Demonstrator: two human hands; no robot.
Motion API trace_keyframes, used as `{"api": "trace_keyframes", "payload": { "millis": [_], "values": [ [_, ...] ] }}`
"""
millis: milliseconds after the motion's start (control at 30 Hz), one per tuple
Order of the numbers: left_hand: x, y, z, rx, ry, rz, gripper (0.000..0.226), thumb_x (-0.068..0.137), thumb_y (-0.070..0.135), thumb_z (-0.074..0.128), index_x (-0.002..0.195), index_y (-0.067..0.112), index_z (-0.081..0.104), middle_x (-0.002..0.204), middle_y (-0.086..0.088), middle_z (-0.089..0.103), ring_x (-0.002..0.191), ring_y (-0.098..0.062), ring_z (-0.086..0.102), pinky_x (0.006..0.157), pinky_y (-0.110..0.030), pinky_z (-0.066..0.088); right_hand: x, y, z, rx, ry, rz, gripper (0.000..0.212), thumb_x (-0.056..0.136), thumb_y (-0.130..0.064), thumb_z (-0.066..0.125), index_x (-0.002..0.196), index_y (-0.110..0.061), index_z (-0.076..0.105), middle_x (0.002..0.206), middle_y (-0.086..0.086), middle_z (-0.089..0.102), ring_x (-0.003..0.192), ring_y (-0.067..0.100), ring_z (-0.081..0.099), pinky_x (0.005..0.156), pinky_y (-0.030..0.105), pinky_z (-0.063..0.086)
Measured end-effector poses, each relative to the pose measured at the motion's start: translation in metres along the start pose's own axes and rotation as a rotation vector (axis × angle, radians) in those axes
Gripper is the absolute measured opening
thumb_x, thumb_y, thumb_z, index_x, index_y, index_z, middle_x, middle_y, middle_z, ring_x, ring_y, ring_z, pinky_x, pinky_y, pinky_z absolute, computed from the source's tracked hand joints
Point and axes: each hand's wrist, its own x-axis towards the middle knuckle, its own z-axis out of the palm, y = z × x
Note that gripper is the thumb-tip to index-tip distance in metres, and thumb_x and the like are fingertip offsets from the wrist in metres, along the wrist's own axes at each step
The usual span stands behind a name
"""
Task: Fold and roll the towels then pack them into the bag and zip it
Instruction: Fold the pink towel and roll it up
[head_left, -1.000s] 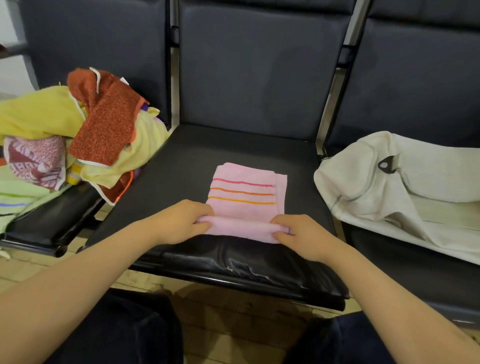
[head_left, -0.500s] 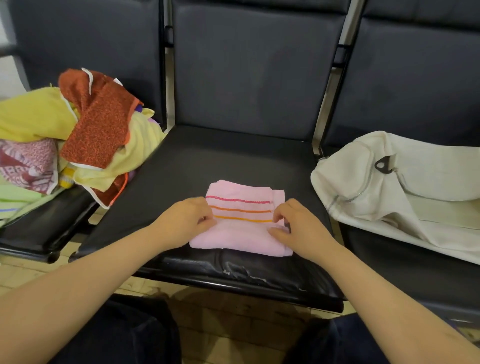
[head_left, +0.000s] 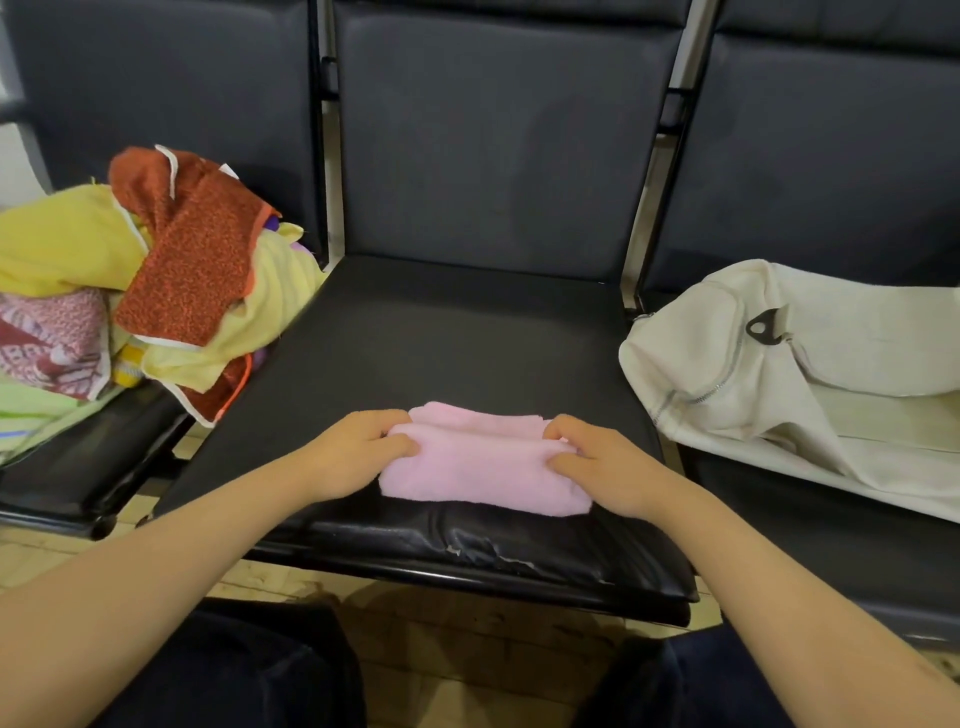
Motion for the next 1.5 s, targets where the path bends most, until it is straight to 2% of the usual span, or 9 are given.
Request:
{"api": "trace_keyframes", "payload": {
  "millis": [133,233,367,467,733,900,1100,1300,1500],
  "values": [
    [0.012,-0.018,0.012,0.243,0.071,-0.171,0.027,0.094,0.037,0.052,0.081,0.012,0.055,0.085,-0.001,0.053,0.076,-0.018,0.052,0.064,-0.027,0.037,0.008,0.007,0.016,-0.229,0.08,0.055,0.024,0.097,-0.032,0.049,0.117,-0.021,0.055,0.106,0.001,0.047,0.088,0.02,0.053,0.076,0.029,0.042],
    [0.013,-0.021,0.016,0.286,0.327,0.095,0.021,0.087,0.034,0.064,0.089,0.015,0.055,0.09,0.003,0.046,0.079,-0.015,0.051,0.073,-0.027,0.04,0.008,0.002,0.015,-0.346,0.273,-0.036,0.024,0.093,-0.029,0.057,0.116,-0.023,0.056,0.117,-0.003,0.042,0.099,0.018,0.05,0.088,0.03,0.044],
    [0.011,-0.016,0.007,0.419,0.057,0.263,0.051,0.076,0.072,0.05,0.098,0.027,0.059,0.097,0.014,0.05,0.086,-0.005,0.052,0.08,-0.025,0.042,0.004,-0.001,0.005,-0.374,0.094,-0.153,0.023,0.091,-0.035,0.057,0.11,-0.023,0.061,0.11,-0.007,0.051,0.097,0.014,0.053,0.088,0.035,0.046],
    [0.012,-0.022,0.002,0.528,-0.041,0.186,0.052,0.078,0.053,0.068,0.119,0.029,0.05,0.113,0.015,0.049,0.101,-0.007,0.052,0.088,-0.024,0.041,0.002,0.002,0.005,-0.361,-0.055,-0.091,0.051,0.08,-0.051,0.068,0.121,-0.028,0.048,0.116,-0.012,0.046,0.1,0.011,0.053,0.087,0.031,0.047],
    [0.009,-0.009,0.006,0.109,0.054,0.043,0.006,0.093,0.025,0.053,0.09,0.022,0.049,0.085,-0.004,0.06,0.078,-0.02,0.056,0.069,-0.031,0.041,0.006,0.001,0.0,-0.044,-0.009,-0.023,0.007,0.097,-0.028,0.044,0.1,-0.022,0.048,0.092,0.007,0.06,0.078,0.019,0.053,0.066,0.032,0.04],
    [0.018,-0.018,0.016,0.155,0.112,-0.088,0.03,0.095,0.041,0.05,0.098,0.012,0.053,0.093,-0.009,0.061,0.085,-0.022,0.057,0.075,-0.033,0.042,0.015,0.012,0.011,-0.145,0.025,0.047,0.019,0.098,-0.031,0.045,0.098,-0.018,0.059,0.099,0.001,0.05,0.089,0.019,0.053,0.072,0.026,0.04],
    [0.021,-0.013,0.016,0.689,0.171,0.585,0.047,0.098,0.049,0.034,0.112,0.016,0.064,0.106,-0.001,0.059,0.089,-0.021,0.06,0.08,-0.037,0.05,0.019,0.007,0.017,-0.154,0.057,-0.057,0.031,0.102,-0.023,0.039,0.121,-0.023,0.063,0.119,-0.005,0.06,0.107,0.013,0.056,0.093,0.026,0.045],
    [0.022,-0.001,0.018,0.977,-0.078,0.398,0.075,0.089,0.067,0.029,0.151,0.028,0.014,0.14,0.005,0.04,0.122,-0.013,0.044,0.105,-0.027,0.029,0.017,0.01,0.016,0.026,0.016,0.009,0.039,0.097,-0.047,0.045,0.097,-0.017,0.07,0.096,0.001,0.067,0.093,0.02,0.062,0.084,0.038,0.05],
    [0.031,0.02,0.03,1.135,-0.092,0.578,0.069,0.087,0.038,0.055,0.148,0.025,0.025,0.14,0.002,0.043,0.124,-0.017,0.047,0.108,-0.036,0.026,0.016,0.0,0.016,0.166,-0.126,0.045,0.038,0.092,-0.043,0.058,0.098,-0.007,0.07,0.098,0.008,0.069,0.092,0.023,0.066,0.079,0.032,0.051]
  ]
}}
